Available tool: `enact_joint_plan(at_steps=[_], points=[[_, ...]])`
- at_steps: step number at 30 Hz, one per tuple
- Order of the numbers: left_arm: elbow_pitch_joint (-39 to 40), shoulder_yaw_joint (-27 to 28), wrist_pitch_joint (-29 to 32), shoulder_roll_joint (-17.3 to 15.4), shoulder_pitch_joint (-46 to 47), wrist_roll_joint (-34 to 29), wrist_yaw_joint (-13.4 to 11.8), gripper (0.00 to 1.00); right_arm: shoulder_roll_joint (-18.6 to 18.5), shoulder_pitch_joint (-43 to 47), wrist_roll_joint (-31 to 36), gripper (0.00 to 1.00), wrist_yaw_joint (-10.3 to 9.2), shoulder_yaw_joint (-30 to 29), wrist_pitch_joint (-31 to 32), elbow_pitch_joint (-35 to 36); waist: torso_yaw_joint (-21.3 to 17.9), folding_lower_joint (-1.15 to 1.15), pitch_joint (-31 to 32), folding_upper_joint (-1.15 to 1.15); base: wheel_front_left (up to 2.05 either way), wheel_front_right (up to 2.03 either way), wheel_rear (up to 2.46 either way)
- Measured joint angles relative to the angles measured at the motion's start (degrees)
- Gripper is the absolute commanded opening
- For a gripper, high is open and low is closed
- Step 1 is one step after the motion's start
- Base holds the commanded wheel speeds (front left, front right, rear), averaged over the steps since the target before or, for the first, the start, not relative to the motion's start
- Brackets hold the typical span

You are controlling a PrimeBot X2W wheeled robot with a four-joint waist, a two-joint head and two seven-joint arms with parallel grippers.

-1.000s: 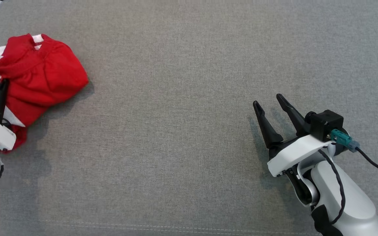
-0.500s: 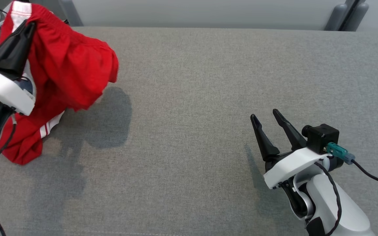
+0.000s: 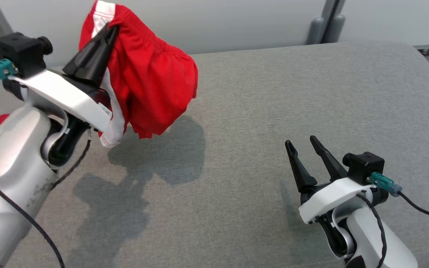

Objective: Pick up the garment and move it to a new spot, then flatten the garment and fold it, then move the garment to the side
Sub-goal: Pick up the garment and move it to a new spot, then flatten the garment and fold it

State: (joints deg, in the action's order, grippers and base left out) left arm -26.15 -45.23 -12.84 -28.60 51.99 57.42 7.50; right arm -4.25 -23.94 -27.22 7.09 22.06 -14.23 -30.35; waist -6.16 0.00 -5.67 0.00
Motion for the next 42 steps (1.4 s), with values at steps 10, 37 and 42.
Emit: enact_joint_plan(at_steps=[10,37,42], points=[[-9.4,0.7,-1.4,6.8,-6.8,-0.1,0.0,0.00,-0.1,0.0,0.0,1.00,0.00,-0.1,0.0,0.1,-8.3,0.00,-0.6,0.00,0.00,0.00,0.00],[-1.6,34.7,-1.6,15.4,-35.8,-30.5,0.0,1.00,-1.6,-0.1,0.5,1.00,0.00,0.0,0.0,1.4,-2.5,0.00,2.3,0.00,0.00,0.00,0.00],[3.3,42.0,-1.6,17.6,-41.7,-34.1,0.0,1.00,-1.7,-0.1,0.3,1.00,0.00,1.5,0.0,1.4,-0.2,0.00,2.9,0.00,0.00,0.00,0.00]])
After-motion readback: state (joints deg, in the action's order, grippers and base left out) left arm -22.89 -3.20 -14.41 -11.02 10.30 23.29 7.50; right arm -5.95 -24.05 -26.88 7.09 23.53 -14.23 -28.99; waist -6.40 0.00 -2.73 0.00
